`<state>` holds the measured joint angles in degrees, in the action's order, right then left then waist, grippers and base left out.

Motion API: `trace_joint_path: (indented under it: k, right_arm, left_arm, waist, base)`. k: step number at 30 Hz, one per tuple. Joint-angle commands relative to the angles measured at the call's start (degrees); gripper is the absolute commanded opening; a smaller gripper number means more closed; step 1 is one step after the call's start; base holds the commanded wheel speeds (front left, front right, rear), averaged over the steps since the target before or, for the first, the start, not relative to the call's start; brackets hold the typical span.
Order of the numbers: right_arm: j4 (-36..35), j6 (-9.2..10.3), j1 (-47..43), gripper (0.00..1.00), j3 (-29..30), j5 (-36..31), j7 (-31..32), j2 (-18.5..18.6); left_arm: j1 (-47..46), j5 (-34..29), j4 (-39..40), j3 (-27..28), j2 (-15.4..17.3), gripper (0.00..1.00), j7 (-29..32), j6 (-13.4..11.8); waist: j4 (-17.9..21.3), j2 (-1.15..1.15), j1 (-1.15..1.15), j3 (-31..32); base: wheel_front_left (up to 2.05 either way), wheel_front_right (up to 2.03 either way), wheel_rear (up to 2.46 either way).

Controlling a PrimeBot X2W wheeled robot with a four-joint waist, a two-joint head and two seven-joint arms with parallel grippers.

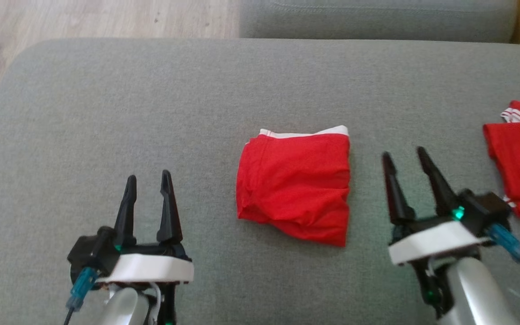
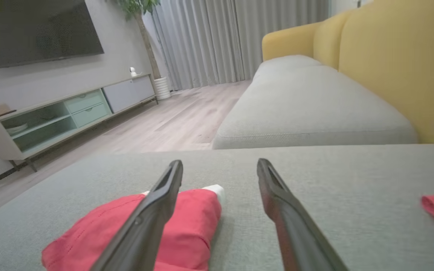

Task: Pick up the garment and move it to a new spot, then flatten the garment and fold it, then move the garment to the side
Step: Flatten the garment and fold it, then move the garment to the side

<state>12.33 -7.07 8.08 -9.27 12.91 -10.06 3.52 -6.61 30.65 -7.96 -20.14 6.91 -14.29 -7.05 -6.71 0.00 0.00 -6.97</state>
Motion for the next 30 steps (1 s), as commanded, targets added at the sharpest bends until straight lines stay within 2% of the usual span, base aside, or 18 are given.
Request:
trace_joint_path:
  k: [1, 11, 30]
  right_arm:
    - [-3.18, -0.42, 0.07, 1.0, 0.12, -0.53, 0.28, -0.64]
    - [-8.28, -0.42, -7.0, 1.0, 6.92, -0.91, 1.26, -0.64]
    - [-8.05, -0.42, -9.06, 1.0, 7.5, -0.9, 2.83, -0.64]
  left_arm:
    - [-0.44, -0.26, 1.16, 2.28, 1.17, 1.0, -0.59, -0.13]
    - [3.63, -1.01, -0.45, 1.69, 3.34, 1.0, 0.18, -1.01]
    - [4.55, -1.0, -0.16, 0.12, 3.54, 1.0, 1.39, -1.84]
  waist:
    - [0.49, 0.0, 0.0, 0.47]
    - [1.18, 0.0, 0.0, 3.18]
    - [1.14, 0.0, 0.0, 4.25]
  base:
    - [0.0, 0.0, 0.0]
    - [0.0, 0.0, 0.0]
    - [0.0, 0.0, 0.0]
